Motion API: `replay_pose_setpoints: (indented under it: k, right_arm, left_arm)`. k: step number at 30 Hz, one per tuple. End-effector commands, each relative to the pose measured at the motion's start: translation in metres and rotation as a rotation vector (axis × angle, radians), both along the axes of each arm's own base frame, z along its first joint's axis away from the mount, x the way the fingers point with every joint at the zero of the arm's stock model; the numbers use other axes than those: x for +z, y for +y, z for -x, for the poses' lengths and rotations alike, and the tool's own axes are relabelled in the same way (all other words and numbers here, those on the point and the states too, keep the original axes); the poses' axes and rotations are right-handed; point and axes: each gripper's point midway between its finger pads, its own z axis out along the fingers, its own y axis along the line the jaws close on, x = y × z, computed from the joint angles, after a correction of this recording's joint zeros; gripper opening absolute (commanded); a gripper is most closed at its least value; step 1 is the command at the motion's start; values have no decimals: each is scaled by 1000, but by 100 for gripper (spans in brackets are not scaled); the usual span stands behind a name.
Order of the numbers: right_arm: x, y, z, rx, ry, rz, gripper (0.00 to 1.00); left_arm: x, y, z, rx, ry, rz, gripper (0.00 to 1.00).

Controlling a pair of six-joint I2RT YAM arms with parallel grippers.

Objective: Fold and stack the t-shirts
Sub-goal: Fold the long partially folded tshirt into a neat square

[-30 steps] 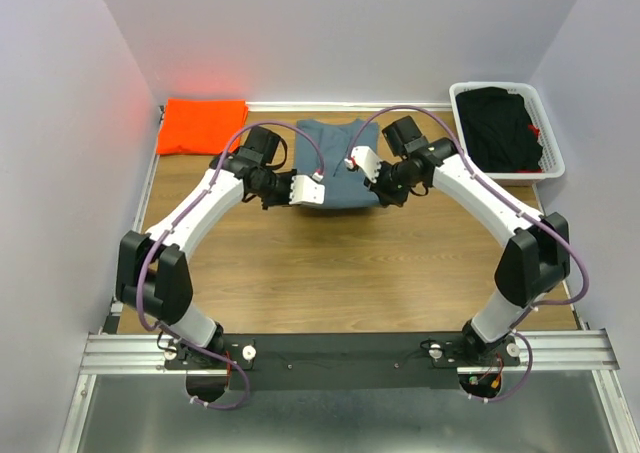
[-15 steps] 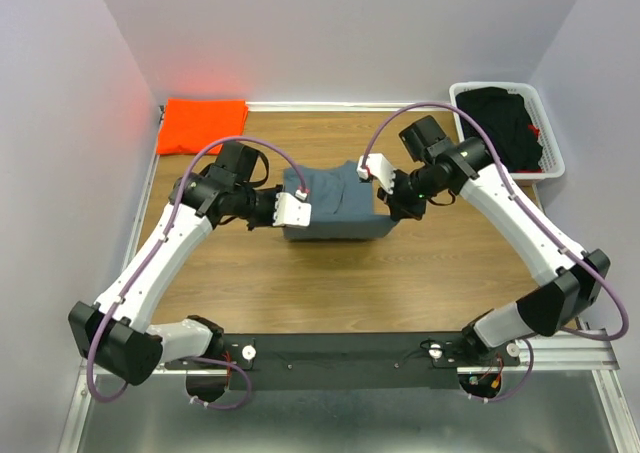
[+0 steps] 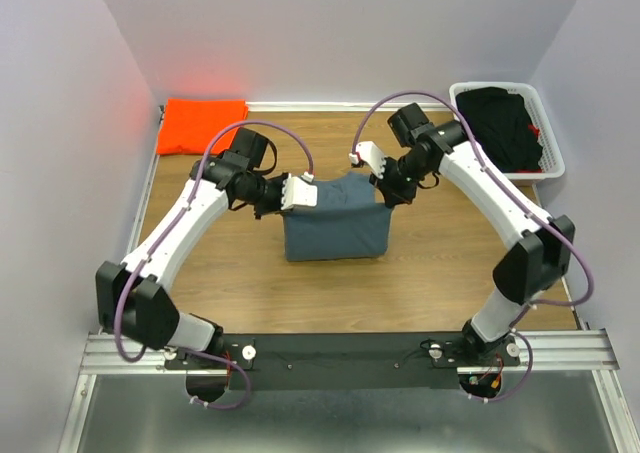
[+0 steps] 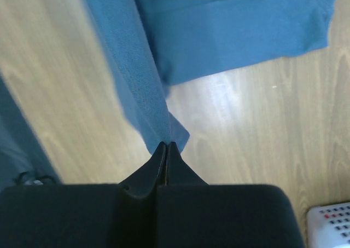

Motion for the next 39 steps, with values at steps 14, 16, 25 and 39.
replay_pose_setpoints:
  k: [14,16,25,39]
  right_arm:
    - [-102,16,-140,0,36,18,1]
    - [-120,15,-145,-7,64,24,1]
    - [-153,19,-119,-52,187,-3,0]
    - [-114,21,40,-106,442,-115,37]
  left_arm:
    - [-91,14,-145,111,123,-26,0]
    - [-105,12,-155,133,146,-25,0]
    - [-149,9,-124,157,281,-55,0]
    - [-134,9,0,60,320,-12,17]
